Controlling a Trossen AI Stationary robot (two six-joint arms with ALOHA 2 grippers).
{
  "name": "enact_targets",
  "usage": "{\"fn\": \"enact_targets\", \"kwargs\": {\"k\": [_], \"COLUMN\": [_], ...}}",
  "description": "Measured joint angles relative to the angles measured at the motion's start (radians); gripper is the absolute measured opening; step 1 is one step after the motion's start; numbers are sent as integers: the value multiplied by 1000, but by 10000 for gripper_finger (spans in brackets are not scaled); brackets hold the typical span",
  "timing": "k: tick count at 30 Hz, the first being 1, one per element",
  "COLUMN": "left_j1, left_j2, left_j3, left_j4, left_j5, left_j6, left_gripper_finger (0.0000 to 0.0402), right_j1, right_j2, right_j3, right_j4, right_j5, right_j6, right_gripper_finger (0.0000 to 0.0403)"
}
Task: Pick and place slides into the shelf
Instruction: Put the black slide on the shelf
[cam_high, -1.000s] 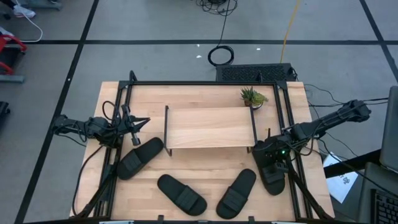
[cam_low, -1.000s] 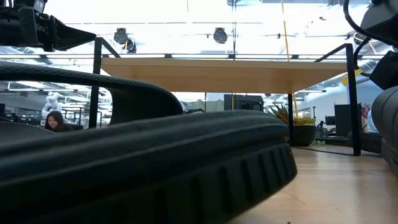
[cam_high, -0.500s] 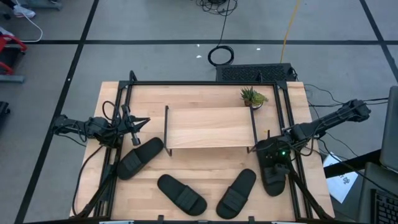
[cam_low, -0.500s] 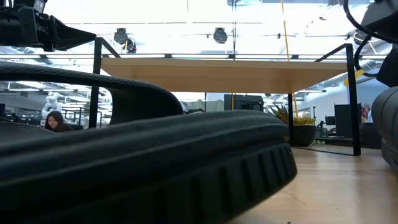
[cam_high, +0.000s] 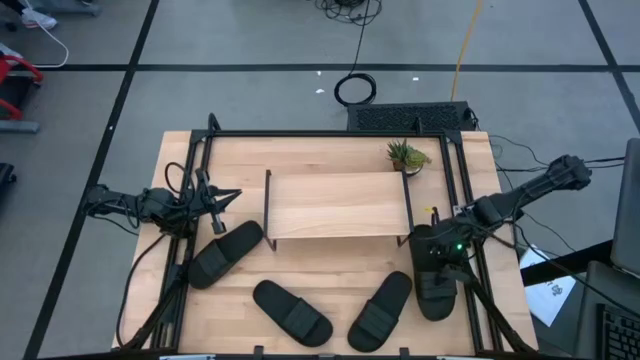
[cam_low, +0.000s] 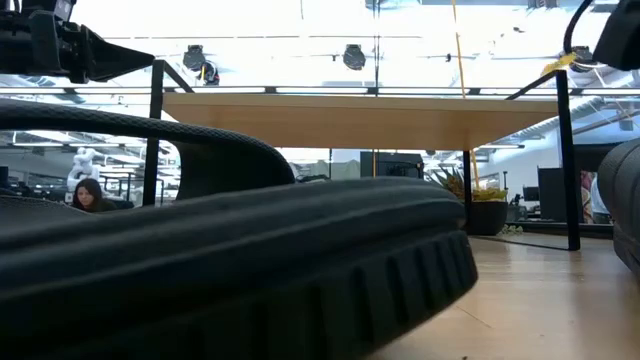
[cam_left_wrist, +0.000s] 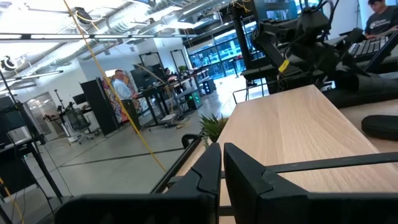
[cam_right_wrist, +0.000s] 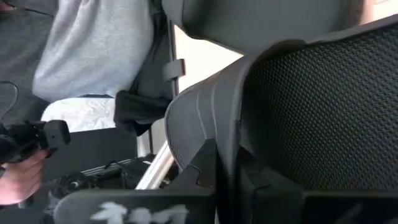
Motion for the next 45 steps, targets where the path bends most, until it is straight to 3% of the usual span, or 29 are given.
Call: {"fn": "enact_targets", "kwargs": {"k": [8,14,19,24,28,33,40,45], "left_j1": [0,0,0,0,0,0,0,0], "left_j2": [0,0,0,0,0,0,0,0], "left_j3": [0,0,0,0,0,0,0,0], "left_j4": [0,-1,-5,-9,-13,-13,-17,-18], "left_j5": [0,1,4,4,4,4,3,3], "left_j6": [-1,-20,-25,-25,-25,-25,-27,-27], "left_gripper_finger": [26,26,26,26,26,26,26,26], "right_j1": [156,262,332,369,370,341,258,151], "right_j2": [5,29,88,154,196,266,380,436], "right_j3": [3,5,6,6,27,147,453,605], "right_j4": [77,270,344,436,522,478,46,-126], "right_j5": [114,231,257,292,329,338,317,250], "right_j6": [167,262,351,350,260,177,54,-21], "right_gripper_finger": [1,1,1,1,1,1,1,3]}}
